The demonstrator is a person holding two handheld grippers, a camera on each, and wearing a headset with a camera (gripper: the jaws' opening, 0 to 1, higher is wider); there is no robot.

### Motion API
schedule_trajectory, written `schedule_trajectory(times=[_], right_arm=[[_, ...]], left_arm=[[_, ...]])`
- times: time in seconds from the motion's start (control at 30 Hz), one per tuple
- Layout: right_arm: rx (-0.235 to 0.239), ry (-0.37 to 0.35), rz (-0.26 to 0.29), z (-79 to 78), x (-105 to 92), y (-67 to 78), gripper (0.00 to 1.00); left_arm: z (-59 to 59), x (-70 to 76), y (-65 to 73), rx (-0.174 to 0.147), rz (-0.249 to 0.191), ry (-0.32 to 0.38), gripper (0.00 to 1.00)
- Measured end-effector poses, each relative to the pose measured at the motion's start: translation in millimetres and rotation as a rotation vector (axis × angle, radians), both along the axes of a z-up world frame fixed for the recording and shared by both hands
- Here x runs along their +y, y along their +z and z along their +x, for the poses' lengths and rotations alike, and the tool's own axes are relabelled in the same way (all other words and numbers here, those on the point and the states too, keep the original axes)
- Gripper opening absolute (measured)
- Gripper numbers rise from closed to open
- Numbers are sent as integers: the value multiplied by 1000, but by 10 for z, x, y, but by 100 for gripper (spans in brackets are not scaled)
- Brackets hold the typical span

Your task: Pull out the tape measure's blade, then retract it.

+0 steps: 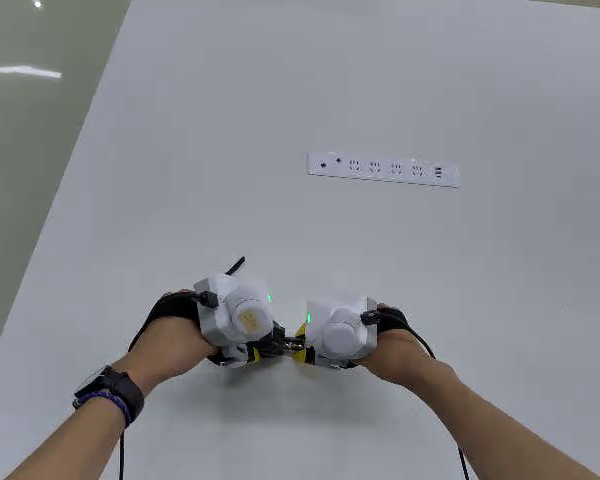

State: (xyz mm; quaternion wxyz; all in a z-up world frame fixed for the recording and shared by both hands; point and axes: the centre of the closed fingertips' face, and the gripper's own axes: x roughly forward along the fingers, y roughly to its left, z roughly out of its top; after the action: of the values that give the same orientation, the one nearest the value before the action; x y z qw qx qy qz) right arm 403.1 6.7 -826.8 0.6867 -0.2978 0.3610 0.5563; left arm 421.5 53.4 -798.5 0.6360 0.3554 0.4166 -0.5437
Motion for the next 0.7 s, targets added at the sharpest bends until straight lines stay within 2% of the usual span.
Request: schedule_trajectory(times=[0.23,0.47,0.7], right_arm=[[-8,9,-11,-15,-75,2,13],[-1,-8,-25,-50,-265,4,13],[4,-31,-13,-95,-381,11,13]], left_arm=[[1,23,-8,-10,18,8,36],[4,25,-7,-9,26,13,36],[-2,25,-7,-11,30,8,36]])
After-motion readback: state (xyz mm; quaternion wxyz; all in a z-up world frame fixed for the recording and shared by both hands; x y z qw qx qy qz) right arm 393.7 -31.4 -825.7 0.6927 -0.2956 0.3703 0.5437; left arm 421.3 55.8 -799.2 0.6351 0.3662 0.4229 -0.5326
